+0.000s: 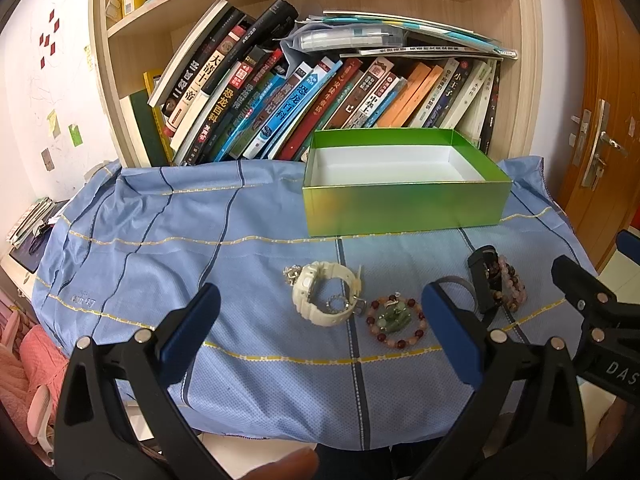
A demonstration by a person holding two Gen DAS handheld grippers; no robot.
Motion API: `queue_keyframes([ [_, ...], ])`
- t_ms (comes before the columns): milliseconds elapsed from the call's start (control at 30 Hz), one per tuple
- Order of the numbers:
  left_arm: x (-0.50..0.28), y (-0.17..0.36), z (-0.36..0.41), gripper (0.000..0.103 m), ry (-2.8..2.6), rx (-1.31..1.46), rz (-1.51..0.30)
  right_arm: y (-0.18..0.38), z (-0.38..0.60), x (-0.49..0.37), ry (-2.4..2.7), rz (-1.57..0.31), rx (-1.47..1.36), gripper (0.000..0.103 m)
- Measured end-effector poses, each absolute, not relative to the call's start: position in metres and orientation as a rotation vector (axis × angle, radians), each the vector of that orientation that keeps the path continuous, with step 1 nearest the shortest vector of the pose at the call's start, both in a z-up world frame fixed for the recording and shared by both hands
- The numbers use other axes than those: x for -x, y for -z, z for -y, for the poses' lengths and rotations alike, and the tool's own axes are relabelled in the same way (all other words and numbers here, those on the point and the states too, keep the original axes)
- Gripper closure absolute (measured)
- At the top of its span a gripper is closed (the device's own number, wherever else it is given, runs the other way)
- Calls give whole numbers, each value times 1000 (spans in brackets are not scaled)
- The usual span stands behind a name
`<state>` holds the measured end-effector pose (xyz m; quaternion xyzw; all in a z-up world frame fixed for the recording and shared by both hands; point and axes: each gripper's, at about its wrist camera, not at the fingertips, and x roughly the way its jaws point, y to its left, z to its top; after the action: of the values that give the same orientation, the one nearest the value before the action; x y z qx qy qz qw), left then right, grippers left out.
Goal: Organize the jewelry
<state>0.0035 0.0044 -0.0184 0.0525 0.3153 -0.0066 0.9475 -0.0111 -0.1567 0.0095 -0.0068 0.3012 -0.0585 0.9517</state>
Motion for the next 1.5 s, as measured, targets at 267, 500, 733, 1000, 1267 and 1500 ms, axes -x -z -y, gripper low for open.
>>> queue_keyframes([
  [267,-5,19,-5,4,13,-107,-648,-8,156,10,121,-618,11,3],
  [500,-8,21,-5,4,13,-108,-655,-9,157,9,120,-622,9,3],
  [733,-12,21,-9,4,22,-97,-658,-8,158,8,127,-626,6,3],
  [1000,-37,34,-54,4,-3,-12,-749,27,186,-16,200,-763,-46,3],
  [1267,-42,56,-49,54,90,-53,-808,38,176,-24,117,-781,-56,37],
  [1500,-60,63,-48,67,122,-12,-849,47,170,-44,119,-836,-56,56],
])
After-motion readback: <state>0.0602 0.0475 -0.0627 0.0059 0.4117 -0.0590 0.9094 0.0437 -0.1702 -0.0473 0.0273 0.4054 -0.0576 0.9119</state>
